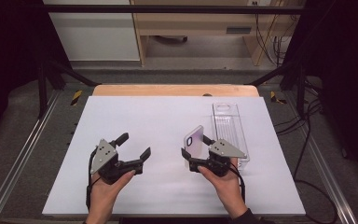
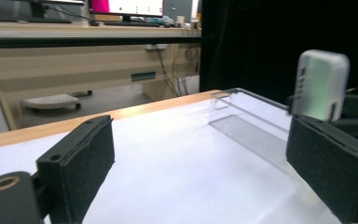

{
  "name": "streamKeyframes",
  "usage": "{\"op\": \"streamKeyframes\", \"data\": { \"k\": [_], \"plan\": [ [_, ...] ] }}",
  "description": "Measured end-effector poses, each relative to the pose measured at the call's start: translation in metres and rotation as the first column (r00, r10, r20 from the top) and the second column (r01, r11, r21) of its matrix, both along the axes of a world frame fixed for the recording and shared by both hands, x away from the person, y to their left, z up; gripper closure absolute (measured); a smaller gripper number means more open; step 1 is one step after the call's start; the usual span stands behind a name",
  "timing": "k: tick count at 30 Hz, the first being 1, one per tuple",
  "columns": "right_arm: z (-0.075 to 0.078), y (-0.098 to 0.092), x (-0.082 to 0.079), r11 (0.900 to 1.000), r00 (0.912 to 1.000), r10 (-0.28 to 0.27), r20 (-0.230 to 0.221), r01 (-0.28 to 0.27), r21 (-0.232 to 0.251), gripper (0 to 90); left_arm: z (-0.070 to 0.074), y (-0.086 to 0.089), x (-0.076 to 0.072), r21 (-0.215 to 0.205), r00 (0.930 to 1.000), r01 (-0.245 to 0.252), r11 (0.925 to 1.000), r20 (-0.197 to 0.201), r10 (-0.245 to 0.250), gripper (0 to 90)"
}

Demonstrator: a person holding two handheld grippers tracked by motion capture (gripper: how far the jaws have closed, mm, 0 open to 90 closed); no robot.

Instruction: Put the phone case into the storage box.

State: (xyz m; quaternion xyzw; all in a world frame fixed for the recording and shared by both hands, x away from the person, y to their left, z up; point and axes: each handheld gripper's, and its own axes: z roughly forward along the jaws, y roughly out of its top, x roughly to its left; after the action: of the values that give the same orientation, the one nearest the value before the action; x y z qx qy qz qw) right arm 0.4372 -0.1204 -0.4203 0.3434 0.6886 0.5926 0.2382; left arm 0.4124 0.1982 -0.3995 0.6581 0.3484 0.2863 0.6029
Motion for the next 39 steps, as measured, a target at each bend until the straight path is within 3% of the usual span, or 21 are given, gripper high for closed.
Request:
{"op": "streamKeyframes", "data": {
  "k": [7, 10, 15, 20, 23, 39],
  "plan": [
    [0.006, -0.008, 0.005, 0.999, 0.9987, -0.048, 0.014, 0.048, -0.019, 17.4, -0.028, 0.029, -0.001, -0.021, 0.9984, -0.056, 0.9982, -0.008, 0.056, 5.6],
    [0.014, -0.011, 0.009, 0.997, 0.9978, -0.062, 0.023, 0.063, -0.033, 17.4, -0.036, 0.036, -0.001, 0.012, 0.9977, -0.065, 0.9978, -0.018, 0.065, 4.9],
    [0.029, -0.016, 0.017, 0.994, 0.9946, -0.1, 0.027, 0.101, -0.034, 17.4, -0.04, 0.041, -0.004, 0.036, 0.9969, -0.078, 0.9963, -0.006, 0.078, 4.3],
    [0.045, -0.025, 0.029, 0.988, 0.9886, -0.149, 0.024, 0.149, -0.025, 17.4, -0.048, 0.049, -0.012, 0.037, 0.9956, -0.09, 0.9952, -0.022, 0.091, 3.9],
    [0.054, -0.03, 0.036, 0.984, 0.9841, -0.175, 0.028, 0.176, -0.027, 17.4, -0.052, 0.054, -0.016, 0.06, 0.995, -0.095, 0.9936, -0.026, 0.097, 3.8],
    [0.091, -0.059, 0.066, 0.953, 0.9535, -0.3, 0.028, 0.301, -0.022, 17.4, -0.057, 0.081, -0.02, 0.025, 0.9835, -0.177, 0.9839, -0.034, 0.178, 3.2]
  ]
}}
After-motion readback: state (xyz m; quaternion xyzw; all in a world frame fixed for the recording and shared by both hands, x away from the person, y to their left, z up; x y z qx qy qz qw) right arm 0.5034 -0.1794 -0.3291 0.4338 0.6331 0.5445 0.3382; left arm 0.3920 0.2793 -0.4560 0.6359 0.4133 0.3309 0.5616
